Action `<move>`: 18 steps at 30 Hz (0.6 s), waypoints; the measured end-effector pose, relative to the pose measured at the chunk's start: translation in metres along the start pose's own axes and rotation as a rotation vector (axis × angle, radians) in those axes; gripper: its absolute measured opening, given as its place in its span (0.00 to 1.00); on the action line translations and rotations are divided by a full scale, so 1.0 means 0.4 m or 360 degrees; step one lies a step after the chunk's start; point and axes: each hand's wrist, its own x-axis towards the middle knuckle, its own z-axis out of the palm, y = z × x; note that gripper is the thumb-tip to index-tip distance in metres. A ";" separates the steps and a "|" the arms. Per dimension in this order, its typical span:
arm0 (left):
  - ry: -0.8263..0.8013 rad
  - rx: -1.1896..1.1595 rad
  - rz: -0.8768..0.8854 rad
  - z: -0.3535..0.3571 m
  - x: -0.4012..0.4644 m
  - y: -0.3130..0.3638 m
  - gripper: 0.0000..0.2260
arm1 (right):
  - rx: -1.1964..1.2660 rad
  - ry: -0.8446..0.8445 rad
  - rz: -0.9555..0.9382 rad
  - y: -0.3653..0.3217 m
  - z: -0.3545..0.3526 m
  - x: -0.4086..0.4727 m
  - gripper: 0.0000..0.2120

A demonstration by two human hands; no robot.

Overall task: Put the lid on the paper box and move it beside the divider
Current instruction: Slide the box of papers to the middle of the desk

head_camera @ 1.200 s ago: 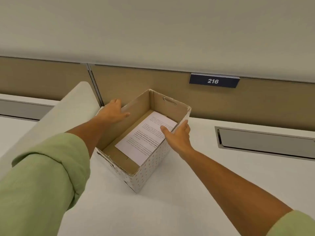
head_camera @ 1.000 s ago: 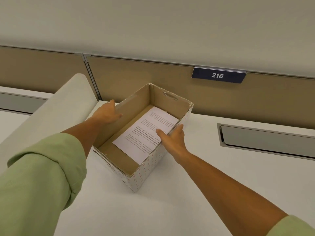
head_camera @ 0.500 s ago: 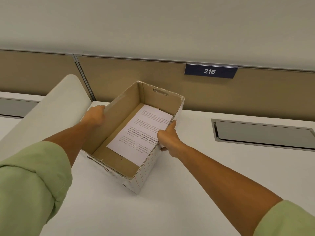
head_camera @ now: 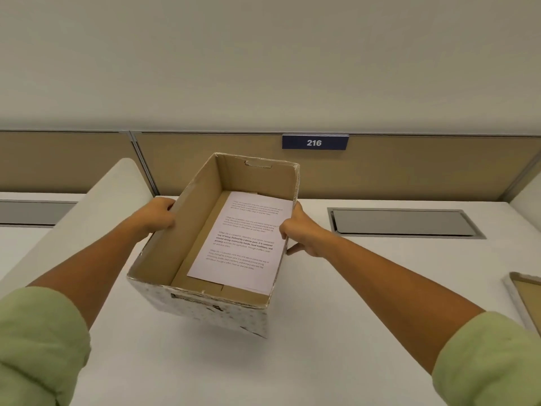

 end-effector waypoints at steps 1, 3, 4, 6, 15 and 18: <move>-0.0023 -0.0028 0.0007 0.011 -0.028 0.012 0.16 | -0.0005 0.0002 -0.0009 0.009 -0.017 -0.025 0.34; -0.0049 -0.0057 0.0011 0.036 -0.080 0.033 0.16 | -0.0013 0.0012 -0.0026 0.029 -0.050 -0.070 0.34; -0.0050 -0.0069 0.0016 0.053 -0.105 0.044 0.16 | -0.0016 0.0021 -0.0035 0.040 -0.067 -0.095 0.34; -0.0041 -0.0097 0.0031 0.089 -0.155 0.067 0.17 | -0.0018 0.0035 -0.0053 0.064 -0.098 -0.143 0.35; 0.0390 -0.0046 0.0174 0.273 -0.391 0.173 0.07 | 0.0003 0.0327 -0.0127 0.208 -0.231 -0.341 0.20; 0.0605 0.0040 0.0139 0.340 -0.465 0.209 0.08 | -0.0048 0.0425 -0.0163 0.252 -0.273 -0.400 0.14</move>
